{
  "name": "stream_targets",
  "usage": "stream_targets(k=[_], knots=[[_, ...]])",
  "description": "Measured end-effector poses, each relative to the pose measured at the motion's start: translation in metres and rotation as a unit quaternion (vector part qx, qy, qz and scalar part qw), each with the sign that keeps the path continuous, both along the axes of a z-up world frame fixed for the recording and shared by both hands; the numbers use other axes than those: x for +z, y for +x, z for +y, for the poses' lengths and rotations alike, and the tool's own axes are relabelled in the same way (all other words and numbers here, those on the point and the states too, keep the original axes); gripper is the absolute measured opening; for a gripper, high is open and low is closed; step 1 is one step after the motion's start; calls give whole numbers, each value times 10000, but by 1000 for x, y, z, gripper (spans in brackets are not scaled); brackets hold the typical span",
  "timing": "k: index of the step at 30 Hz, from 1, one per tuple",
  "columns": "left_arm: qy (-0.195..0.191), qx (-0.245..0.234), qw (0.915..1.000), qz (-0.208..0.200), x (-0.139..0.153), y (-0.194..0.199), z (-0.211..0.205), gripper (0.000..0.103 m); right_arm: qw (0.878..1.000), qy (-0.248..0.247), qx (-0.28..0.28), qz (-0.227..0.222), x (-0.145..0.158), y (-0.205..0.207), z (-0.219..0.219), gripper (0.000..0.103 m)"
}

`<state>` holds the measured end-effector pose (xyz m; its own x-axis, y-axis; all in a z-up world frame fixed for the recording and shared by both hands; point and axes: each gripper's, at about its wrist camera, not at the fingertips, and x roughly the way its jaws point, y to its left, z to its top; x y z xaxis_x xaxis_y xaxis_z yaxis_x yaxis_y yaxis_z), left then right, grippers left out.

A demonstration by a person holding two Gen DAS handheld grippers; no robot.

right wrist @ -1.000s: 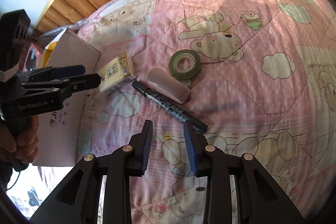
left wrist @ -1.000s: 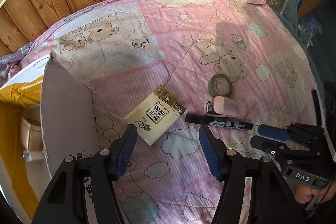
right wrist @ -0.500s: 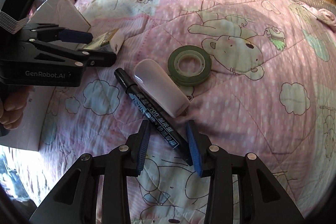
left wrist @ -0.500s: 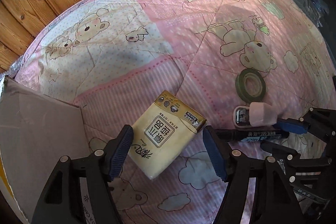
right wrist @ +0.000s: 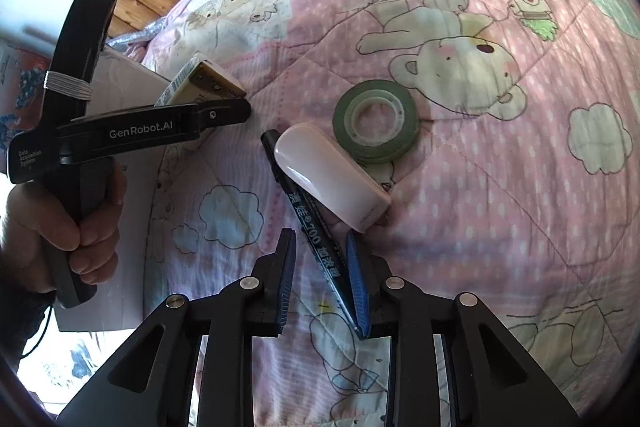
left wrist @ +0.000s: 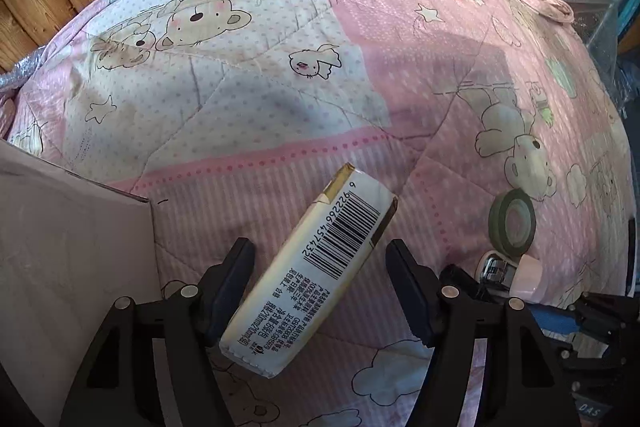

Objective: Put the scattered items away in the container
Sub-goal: 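Grasp the cream tissue pack with the left tool while the right tool grasps the black marker, then lift the tissue pack and marker with both tools toward the box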

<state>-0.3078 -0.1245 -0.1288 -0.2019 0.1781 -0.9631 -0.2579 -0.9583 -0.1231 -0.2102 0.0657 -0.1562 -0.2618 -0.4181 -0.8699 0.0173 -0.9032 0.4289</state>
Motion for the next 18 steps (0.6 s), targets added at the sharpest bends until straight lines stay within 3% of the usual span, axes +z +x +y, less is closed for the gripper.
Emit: stream_targets(k=[2, 4, 7, 18], knots=[[-86, -59, 9999, 61, 1, 0, 1, 60, 9996, 179, 110, 172, -1, -5, -11, 29], [-184, -147, 9997, 104, 3, -2, 5, 48, 9992, 296, 140, 225, -2, -10, -14, 20], [-62, -88, 9999, 19, 6, -6, 4, 28, 9999, 144, -5, 83, -3, -13, -9, 15], [595, 387, 9973, -179, 29, 31, -14, 24, 9973, -391, -537, -309, 5, 27, 6, 13]])
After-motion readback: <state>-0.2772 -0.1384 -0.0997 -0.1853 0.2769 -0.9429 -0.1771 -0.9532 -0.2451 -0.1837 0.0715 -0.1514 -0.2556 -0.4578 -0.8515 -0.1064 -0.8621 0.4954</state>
